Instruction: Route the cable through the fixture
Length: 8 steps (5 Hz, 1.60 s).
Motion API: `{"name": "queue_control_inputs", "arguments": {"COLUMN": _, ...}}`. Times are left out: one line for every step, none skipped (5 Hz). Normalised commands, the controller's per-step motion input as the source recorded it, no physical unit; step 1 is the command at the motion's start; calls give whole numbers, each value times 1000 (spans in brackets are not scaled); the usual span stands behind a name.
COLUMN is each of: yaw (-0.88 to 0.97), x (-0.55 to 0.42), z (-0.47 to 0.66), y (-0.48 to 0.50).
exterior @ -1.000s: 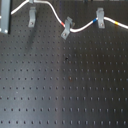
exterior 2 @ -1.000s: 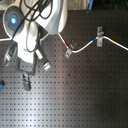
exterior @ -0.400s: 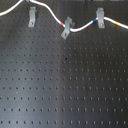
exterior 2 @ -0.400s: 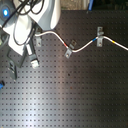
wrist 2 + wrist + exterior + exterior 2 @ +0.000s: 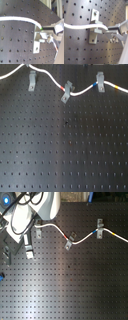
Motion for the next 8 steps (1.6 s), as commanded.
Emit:
{"name": "queue_control_inputs", "arguments": {"yaw": 554, "x": -41, "z": 216, "y": 162}}
{"name": "queue_control_inputs", "arguments": {"yaw": 320, "x": -61, "z": 266, "y": 70}}
{"name": "queue_control_inputs", "arguments": {"yaw": 137, "x": -72, "z": 281, "y": 97}}
{"name": "queue_control_inputs", "arguments": {"yaw": 31, "x": -70, "z": 245, "y": 105}}
{"name": "queue_control_inputs", "arguments": {"yaw": -74, "x": -75, "z": 234, "y": 114}}
{"name": "queue_control_inputs", "arguments": {"yaw": -171, "x": -20, "z": 377, "y": 201}}
{"name": "queue_control_inputs", "arguments": {"yaw": -280, "x": -63, "z": 434, "y": 178}}
{"name": "queue_control_inputs", "arguments": {"yaw": -288, "x": -43, "z": 371, "y": 218}}
